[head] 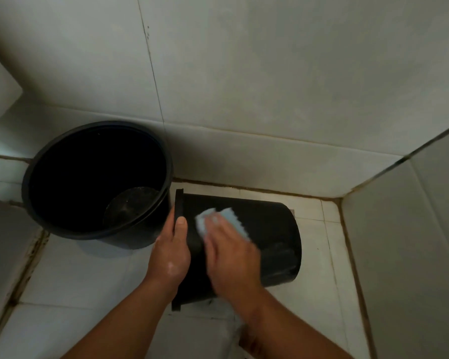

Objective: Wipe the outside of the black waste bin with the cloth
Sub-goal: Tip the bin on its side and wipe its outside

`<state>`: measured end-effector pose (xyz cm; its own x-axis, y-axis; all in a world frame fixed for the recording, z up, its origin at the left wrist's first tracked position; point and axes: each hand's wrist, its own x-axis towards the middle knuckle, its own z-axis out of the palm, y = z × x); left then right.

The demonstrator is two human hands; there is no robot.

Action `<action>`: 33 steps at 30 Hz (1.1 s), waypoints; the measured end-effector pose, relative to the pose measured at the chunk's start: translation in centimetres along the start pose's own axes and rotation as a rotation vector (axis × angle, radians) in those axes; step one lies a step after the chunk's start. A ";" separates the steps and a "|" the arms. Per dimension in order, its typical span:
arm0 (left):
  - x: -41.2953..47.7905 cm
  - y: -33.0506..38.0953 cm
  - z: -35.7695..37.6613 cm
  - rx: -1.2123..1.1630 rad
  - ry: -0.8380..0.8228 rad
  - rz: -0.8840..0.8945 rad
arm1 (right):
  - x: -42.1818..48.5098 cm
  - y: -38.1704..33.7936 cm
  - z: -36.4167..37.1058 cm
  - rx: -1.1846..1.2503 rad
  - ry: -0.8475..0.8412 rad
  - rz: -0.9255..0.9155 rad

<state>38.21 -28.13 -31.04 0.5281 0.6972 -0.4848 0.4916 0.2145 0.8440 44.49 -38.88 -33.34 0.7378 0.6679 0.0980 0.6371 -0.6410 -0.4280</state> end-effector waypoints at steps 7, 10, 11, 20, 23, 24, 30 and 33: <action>0.8 0.2 -0.1 -0.020 -0.020 -0.025 | -1.2 8.7 -1.7 0.041 0.179 0.140; 0.7 0.0 0.1 0.020 -0.011 -0.012 | -1.2 10.8 -2.4 0.065 0.321 0.461; 0.7 -0.2 0.2 0.032 -0.005 -0.017 | -1.1 10.1 -1.9 0.064 0.345 0.529; 1.6 -0.8 -0.5 0.026 -0.033 -0.021 | -2.4 5.8 0.1 0.106 0.013 -0.149; 1.9 -0.1 -0.4 -0.007 -0.049 -0.031 | -1.8 10.2 -1.8 0.093 0.192 0.215; 1.8 0.1 -0.3 -0.005 -0.047 -0.028 | -1.6 11.3 -2.3 0.071 0.206 0.308; 1.8 -0.2 0.0 0.041 -0.015 -0.016 | 0.0 6.4 -1.2 -0.030 0.125 0.353; 1.9 -0.5 -0.2 0.069 0.010 -0.010 | -0.9 1.7 0.2 0.041 -0.063 0.067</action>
<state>38.89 -26.78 -32.34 0.5161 0.7022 -0.4906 0.5435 0.1742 0.8211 44.82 -40.51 -34.34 0.7621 0.6474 0.0120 0.5764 -0.6699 -0.4680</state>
